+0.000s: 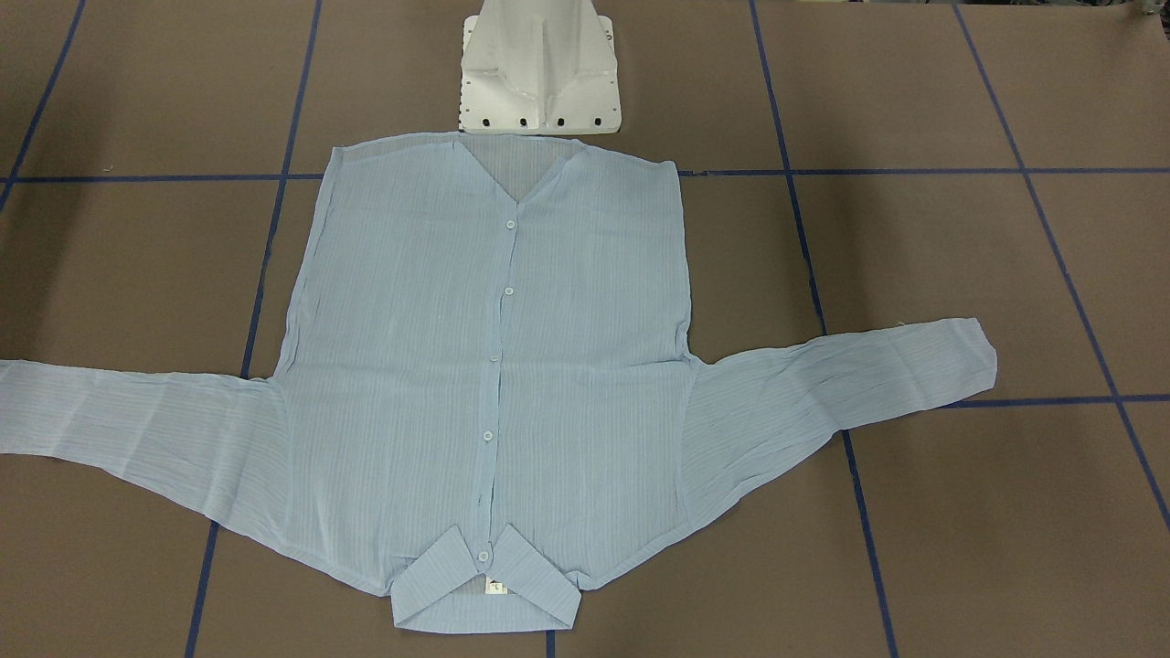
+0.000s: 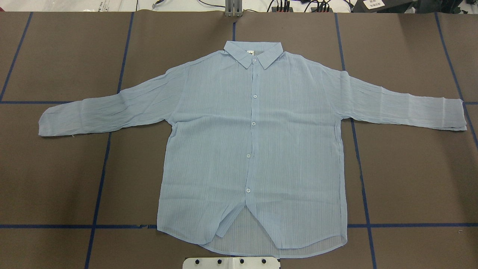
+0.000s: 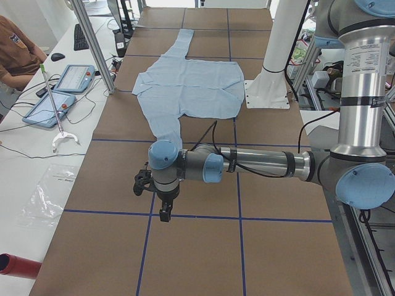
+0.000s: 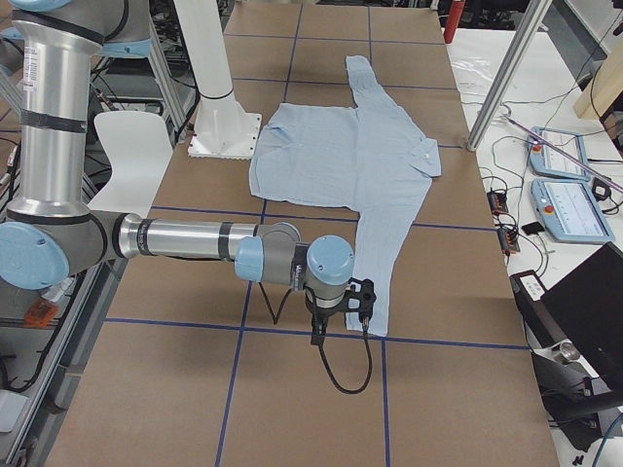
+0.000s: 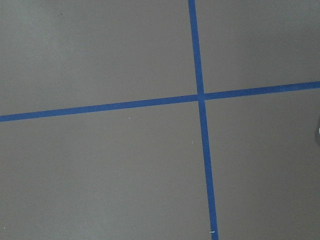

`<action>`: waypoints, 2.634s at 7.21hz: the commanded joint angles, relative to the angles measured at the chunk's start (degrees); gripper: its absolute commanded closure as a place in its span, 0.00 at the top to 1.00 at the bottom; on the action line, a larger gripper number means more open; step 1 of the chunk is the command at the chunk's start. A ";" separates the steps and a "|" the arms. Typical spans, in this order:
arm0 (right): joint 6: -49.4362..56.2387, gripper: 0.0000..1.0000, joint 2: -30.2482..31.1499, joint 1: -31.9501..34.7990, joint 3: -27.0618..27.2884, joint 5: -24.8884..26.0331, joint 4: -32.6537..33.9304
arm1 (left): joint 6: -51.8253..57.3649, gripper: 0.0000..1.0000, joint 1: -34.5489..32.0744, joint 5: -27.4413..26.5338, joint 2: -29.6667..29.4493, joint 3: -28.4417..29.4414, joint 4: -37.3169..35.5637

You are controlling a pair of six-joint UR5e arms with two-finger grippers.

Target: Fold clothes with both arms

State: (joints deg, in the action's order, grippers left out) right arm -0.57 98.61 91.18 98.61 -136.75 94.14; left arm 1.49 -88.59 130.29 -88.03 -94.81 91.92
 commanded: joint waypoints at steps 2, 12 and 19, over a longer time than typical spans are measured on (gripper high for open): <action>-0.14 1.00 -0.43 0.05 -0.26 0.08 -0.09 | 0.00 1.00 0.08 0.40 0.31 -0.29 0.81; -14.55 1.00 -12.99 -9.94 -29.25 2.09 -42.36 | -4.13 1.00 1.93 2.42 -3.73 5.15 26.82; -17.89 0.85 -16.52 -16.12 -35.85 2.81 -41.58 | -4.22 1.00 1.93 2.51 -4.08 4.89 26.91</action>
State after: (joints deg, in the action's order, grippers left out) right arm -18.03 82.07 75.10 63.64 -133.95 52.29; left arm -2.79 -86.66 132.77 -92.10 -89.75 118.76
